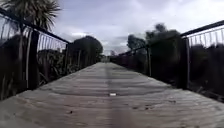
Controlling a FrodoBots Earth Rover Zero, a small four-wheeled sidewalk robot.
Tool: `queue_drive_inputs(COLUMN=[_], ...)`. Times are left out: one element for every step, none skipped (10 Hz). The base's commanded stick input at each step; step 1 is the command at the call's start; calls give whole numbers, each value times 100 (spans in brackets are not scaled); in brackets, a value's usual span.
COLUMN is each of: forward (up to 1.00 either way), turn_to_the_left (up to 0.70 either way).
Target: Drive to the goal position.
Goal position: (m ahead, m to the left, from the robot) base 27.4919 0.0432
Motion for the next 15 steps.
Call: queue_drive_inputs(forward=[70, 70, 70, 70, 70, 70, 70, 70, 70, 70, 70, 70, 70, 70, 70], turn_to_the_left=[0, 0, 0, 0, 0, 0, 0, 0, 0, 0, 0, 0, 0, 0, 0])
